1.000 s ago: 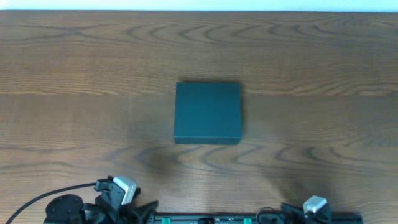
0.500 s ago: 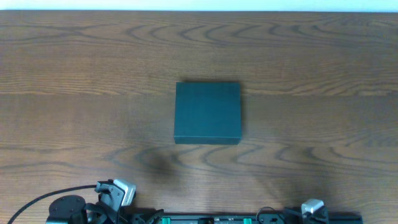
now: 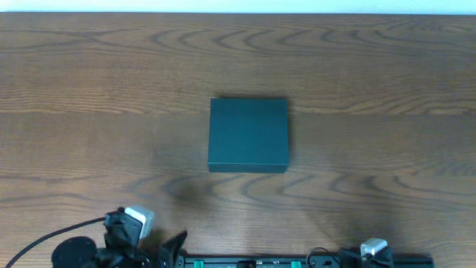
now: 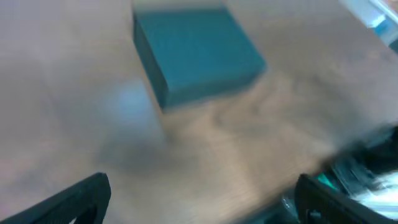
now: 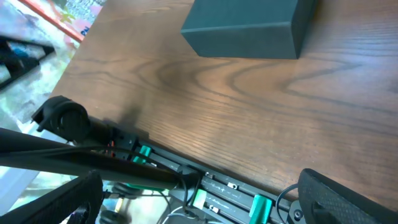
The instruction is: Pack container
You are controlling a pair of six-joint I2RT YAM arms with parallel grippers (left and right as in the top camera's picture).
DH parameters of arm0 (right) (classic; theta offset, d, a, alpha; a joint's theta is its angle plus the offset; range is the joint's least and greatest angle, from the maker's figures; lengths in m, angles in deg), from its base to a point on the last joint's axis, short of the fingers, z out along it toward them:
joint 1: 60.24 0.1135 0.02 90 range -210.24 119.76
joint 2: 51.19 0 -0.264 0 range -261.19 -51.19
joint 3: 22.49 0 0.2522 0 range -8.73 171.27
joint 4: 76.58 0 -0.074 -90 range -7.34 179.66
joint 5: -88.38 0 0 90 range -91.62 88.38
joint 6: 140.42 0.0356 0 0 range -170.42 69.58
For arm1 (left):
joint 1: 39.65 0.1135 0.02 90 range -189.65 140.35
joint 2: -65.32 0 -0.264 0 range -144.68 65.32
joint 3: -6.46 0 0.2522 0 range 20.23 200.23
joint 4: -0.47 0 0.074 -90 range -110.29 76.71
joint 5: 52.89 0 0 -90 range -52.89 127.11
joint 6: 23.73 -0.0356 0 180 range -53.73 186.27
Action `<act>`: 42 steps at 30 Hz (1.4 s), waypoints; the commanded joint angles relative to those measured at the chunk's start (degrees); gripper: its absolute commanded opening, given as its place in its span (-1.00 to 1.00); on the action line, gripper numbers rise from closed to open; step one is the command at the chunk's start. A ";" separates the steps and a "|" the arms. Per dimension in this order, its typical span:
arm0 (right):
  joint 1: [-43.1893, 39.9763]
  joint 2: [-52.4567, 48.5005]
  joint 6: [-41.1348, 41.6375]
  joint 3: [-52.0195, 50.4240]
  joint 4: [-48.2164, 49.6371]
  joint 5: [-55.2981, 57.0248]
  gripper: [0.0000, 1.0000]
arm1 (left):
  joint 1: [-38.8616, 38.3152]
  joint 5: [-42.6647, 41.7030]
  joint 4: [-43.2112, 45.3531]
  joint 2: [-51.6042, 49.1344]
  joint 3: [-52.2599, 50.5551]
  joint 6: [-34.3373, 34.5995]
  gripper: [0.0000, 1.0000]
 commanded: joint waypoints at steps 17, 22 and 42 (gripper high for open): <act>-0.20 -0.50 0.61 -0.15 -0.13 -0.04 0.99 | 1.29 1.88 39.15 9.99 -32.35 -6.25 0.90; -0.20 -0.50 0.61 -0.15 -0.13 -0.04 0.98 | 1.22 0.37 39.32 9.97 -37.31 -3.17 0.91; -0.20 -0.50 0.61 -0.15 -0.13 -0.04 0.99 | 1.18 -4.09 39.32 9.92 -39.50 3.30 0.90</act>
